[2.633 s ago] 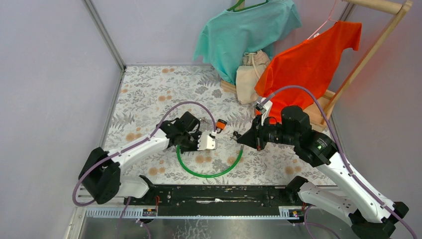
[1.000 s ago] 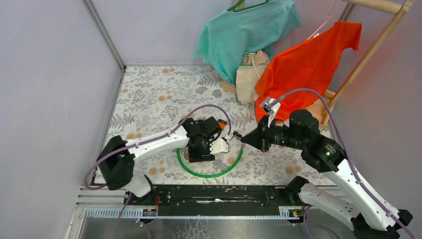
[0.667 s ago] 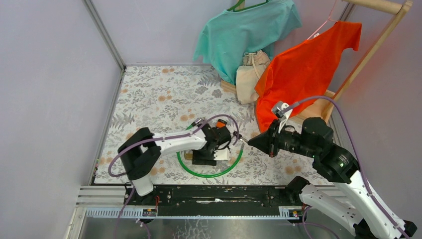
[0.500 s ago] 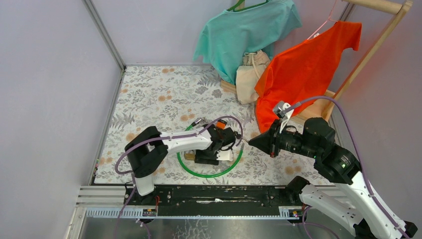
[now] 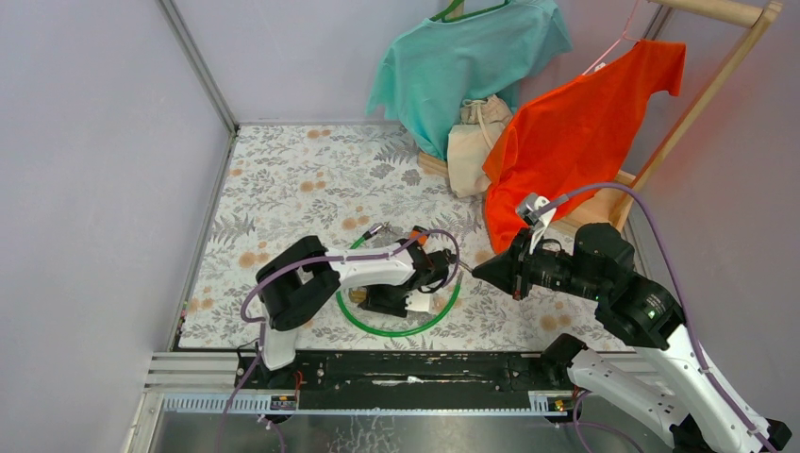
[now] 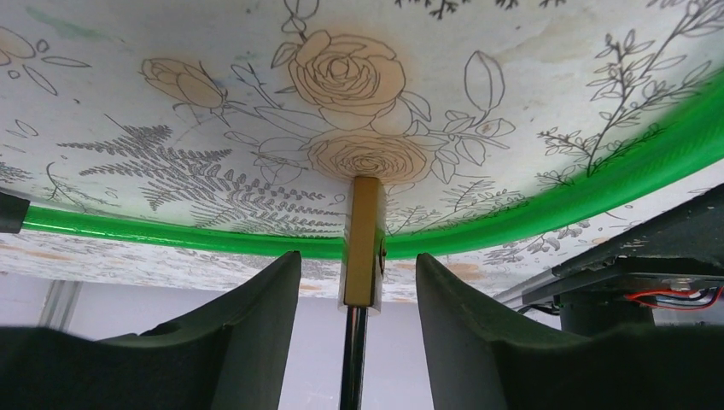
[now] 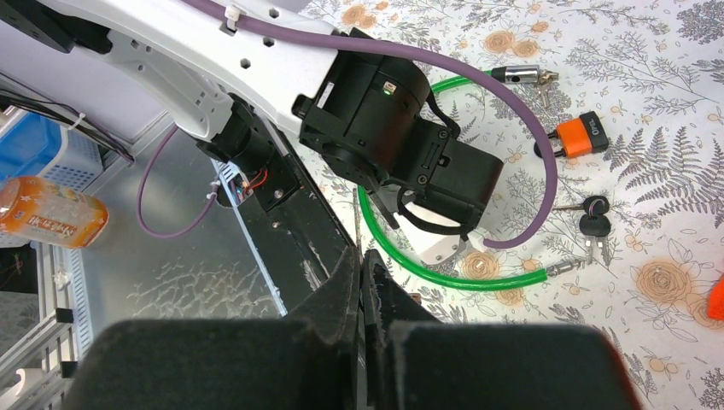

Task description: Unlock with the key

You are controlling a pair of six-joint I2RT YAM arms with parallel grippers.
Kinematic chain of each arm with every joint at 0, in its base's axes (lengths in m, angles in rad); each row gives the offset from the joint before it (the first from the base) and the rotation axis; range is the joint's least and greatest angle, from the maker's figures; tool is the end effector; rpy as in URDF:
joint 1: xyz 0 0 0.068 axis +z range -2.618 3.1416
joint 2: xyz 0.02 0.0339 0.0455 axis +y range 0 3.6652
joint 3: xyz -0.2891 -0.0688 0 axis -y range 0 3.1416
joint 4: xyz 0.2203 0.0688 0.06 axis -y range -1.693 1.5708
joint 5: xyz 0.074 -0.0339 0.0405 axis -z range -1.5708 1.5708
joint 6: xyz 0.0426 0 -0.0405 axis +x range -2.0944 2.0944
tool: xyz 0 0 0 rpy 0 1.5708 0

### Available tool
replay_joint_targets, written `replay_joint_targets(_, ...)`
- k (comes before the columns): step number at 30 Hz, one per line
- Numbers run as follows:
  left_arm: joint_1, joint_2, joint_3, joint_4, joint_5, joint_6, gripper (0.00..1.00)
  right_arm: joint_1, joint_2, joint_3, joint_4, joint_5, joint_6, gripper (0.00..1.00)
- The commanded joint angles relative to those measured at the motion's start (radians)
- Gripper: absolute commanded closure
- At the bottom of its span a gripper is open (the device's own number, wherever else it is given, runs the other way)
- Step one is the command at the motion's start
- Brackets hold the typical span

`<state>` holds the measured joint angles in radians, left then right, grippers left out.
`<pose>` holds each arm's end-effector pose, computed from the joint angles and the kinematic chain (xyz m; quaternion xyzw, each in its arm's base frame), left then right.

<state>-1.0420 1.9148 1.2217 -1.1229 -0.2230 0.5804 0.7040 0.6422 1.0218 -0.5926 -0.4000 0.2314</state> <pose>0.1581 -0.2519 0.1790 -0.7246 -0.6693 -0.1353 0.0931 0.0514 0.0654 0.4001 -0.2999 0.7124 0.4155 0.4796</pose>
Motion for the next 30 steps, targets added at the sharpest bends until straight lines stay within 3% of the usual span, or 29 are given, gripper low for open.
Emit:
replay_joint_targets(1, -0.011, 0.021, 0.042, -0.072, -0.027, -0.004, 0.42, -0.005, 0.003, 0.037, 0.035, 0.012, -0.012, 1.00)
replay_joint_targets(16, -0.011, 0.080, 0.024, -0.078, -0.062, 0.002, 0.49, -0.004, -0.002, 0.035, 0.047, 0.014, -0.014, 1.00)
replay_joint_targets(21, -0.011, 0.076, 0.017, -0.097, -0.061, 0.010, 0.69, -0.005, 0.006, 0.032, 0.055, 0.006, -0.017, 1.00)
replay_joint_targets(25, -0.009, 0.040, -0.003, -0.102, -0.056, 0.015, 0.99, -0.005, 0.020, 0.033, 0.065, -0.001, -0.020, 1.00)
replay_joint_targets(30, 0.033, -0.030, 0.032, -0.079, 0.016, 0.021, 1.00, -0.003, 0.056, 0.054, 0.064, 0.016, -0.021, 1.00)
